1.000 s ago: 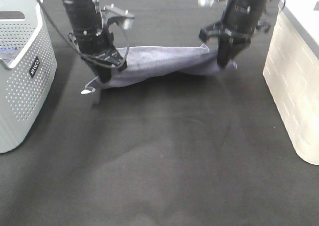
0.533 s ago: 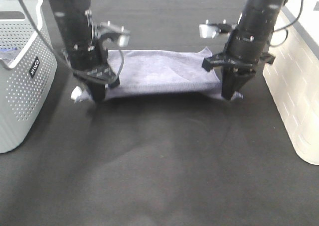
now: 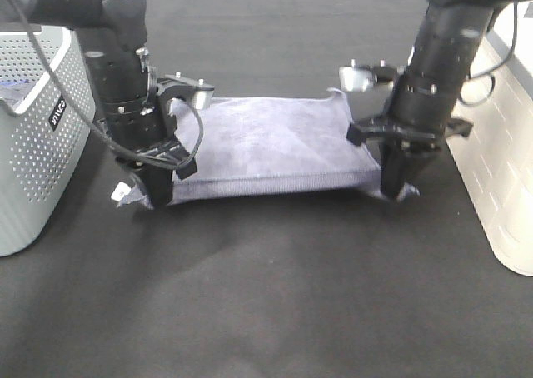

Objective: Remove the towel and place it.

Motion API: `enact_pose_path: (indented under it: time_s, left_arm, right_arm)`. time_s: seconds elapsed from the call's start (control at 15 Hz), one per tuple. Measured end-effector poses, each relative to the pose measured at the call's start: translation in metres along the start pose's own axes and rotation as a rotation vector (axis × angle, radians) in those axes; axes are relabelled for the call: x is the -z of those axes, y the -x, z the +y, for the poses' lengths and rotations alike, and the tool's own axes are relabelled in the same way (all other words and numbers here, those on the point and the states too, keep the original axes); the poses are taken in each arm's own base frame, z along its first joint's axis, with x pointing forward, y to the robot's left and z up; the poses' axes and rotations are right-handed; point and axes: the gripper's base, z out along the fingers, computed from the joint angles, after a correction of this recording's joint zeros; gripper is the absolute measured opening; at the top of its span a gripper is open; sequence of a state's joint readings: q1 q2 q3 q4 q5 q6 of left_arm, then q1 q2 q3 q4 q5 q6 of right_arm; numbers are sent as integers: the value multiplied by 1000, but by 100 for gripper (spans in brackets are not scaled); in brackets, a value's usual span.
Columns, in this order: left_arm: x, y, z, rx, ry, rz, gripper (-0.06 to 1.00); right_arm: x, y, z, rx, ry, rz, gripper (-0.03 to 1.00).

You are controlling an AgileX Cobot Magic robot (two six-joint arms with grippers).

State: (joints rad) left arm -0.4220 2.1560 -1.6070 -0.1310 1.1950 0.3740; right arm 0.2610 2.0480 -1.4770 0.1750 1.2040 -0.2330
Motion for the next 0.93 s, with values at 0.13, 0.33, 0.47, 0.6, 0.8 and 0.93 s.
enact_pose_path:
  time_s: [0.13,0.33,0.47,0.6,0.8,0.93]
  left_arm:
    - [-6,-9,-3,8,-23,27,0]
    - [-15,-17,-6,7,-43,64,0]
    - [-15,-17,-6,-1,-42,64,0]
    - [-15,-17,-6,-9,-42,64,0]
    - [-15,-17,-6,-12,-42,64,0]
    - [-15,-17,-5,-20,-37,66,0]
  right_arm:
    - [-8,-4,1,-8,17,29,0]
    - [-19,-10,3,-17,53,65,0]
    - [-26,-11,3,-25,65,86,0]
    - [-31,-10,2,-28,67,99,0]
    - [-37,-10,1,-31,71,115,1]
    - [-40,-9,0,-33,75,124,3]
